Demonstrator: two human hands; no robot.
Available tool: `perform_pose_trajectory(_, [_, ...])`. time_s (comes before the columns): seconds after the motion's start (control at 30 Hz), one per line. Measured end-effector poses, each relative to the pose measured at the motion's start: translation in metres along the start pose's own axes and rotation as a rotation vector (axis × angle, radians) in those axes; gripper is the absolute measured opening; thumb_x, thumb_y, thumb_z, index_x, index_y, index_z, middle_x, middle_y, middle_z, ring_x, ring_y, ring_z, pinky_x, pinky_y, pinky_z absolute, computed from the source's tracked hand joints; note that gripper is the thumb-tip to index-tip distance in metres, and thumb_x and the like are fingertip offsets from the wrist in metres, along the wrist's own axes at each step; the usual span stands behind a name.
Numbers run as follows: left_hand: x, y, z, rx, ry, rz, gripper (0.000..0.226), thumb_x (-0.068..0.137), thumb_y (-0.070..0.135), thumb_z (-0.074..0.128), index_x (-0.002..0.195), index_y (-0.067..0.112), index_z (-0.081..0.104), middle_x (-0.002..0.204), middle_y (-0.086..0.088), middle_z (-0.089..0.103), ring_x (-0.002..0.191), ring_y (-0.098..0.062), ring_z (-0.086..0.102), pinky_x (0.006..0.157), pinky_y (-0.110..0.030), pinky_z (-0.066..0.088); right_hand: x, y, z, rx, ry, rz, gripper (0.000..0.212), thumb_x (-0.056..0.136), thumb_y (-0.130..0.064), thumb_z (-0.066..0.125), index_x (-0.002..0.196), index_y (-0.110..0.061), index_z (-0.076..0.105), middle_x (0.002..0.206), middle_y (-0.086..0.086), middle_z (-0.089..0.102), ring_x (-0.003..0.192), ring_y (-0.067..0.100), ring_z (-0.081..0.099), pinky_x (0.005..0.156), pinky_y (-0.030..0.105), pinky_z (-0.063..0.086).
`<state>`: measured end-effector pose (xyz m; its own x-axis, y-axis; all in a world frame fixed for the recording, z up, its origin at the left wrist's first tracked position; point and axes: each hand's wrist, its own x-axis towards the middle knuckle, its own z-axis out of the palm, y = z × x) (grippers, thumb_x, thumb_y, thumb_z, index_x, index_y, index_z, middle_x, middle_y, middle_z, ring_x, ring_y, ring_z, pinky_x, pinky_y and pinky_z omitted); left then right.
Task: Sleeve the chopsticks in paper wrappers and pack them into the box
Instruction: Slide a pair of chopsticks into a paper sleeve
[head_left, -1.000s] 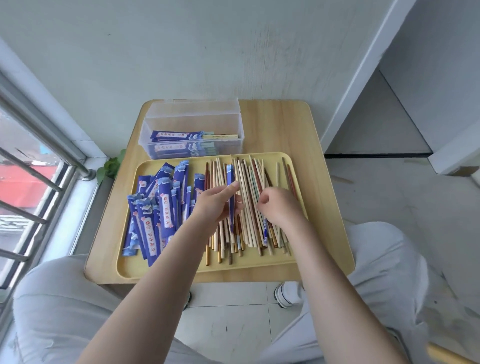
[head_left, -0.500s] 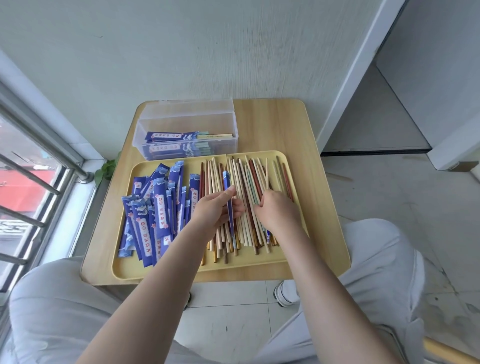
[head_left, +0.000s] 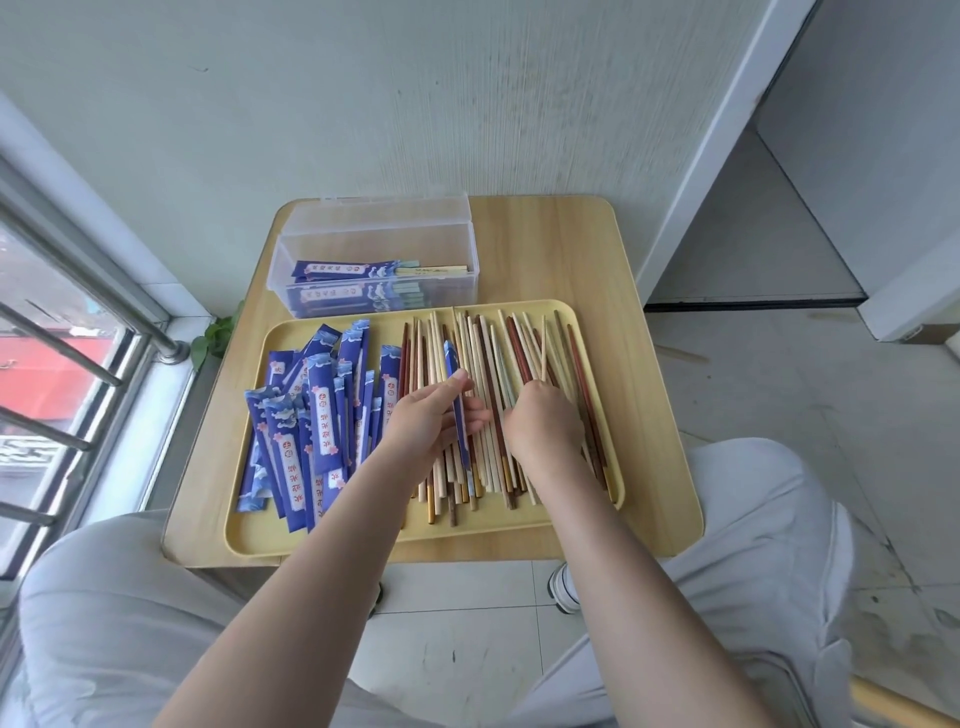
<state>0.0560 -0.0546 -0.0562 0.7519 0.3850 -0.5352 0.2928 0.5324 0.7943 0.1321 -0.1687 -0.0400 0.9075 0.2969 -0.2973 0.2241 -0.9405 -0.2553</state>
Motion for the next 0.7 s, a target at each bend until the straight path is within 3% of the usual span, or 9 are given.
perform_pose_trajectory(0.27, [-0.002, 0.001, 0.000, -0.026, -0.005, -0.004, 0.038, 0.098, 0.032, 0.062, 0.117, -0.001, 0.063, 0.096, -0.017, 0.071, 0.089, -0.028, 0.072, 0.077, -0.031, 0.060, 0.002, -0.003, 0.002, 0.020, 0.008, 0.045, 0.013, 0.101, -0.014, 0.055, 0.110, -0.009, 0.063, 0.090, 0.002, 0.054, 0.075, 0.021, 0.053, 0.056, 0.029, 0.042])
perform_pose_trajectory(0.47, [-0.003, 0.004, -0.002, -0.075, -0.033, -0.026, 0.040, 0.098, 0.033, 0.062, 0.119, -0.001, 0.061, 0.093, -0.014, 0.071, 0.088, -0.027, 0.072, 0.077, -0.031, 0.060, 0.005, 0.004, -0.003, 0.168, 0.013, 0.055, 0.014, 0.099, -0.019, 0.060, 0.103, -0.007, 0.064, 0.095, 0.006, 0.067, 0.078, 0.024, 0.065, 0.057, 0.031, 0.050])
perform_pose_trajectory(0.57, [-0.006, 0.012, -0.011, -0.102, -0.076, -0.042, 0.035, 0.102, 0.031, 0.055, 0.119, 0.001, 0.061, 0.091, -0.009, 0.070, 0.080, -0.020, 0.070, 0.070, -0.029, 0.059, 0.004, 0.010, -0.016, 0.249, 0.095, -0.026, 0.018, 0.101, -0.025, 0.055, 0.101, -0.009, 0.061, 0.094, 0.005, 0.064, 0.080, 0.024, 0.063, 0.058, 0.028, 0.041])
perform_pose_trajectory(0.7, [-0.013, 0.021, -0.030, -0.157, -0.126, -0.036, 0.028, 0.107, 0.016, 0.041, 0.124, 0.003, 0.059, 0.089, -0.007, 0.065, 0.067, -0.015, 0.059, 0.059, -0.024, 0.051, 0.003, 0.014, -0.039, 0.328, 0.085, -0.197, 0.021, 0.107, -0.027, 0.040, 0.104, -0.014, 0.056, 0.082, 0.001, 0.059, 0.065, 0.018, 0.053, 0.055, 0.030, 0.038])
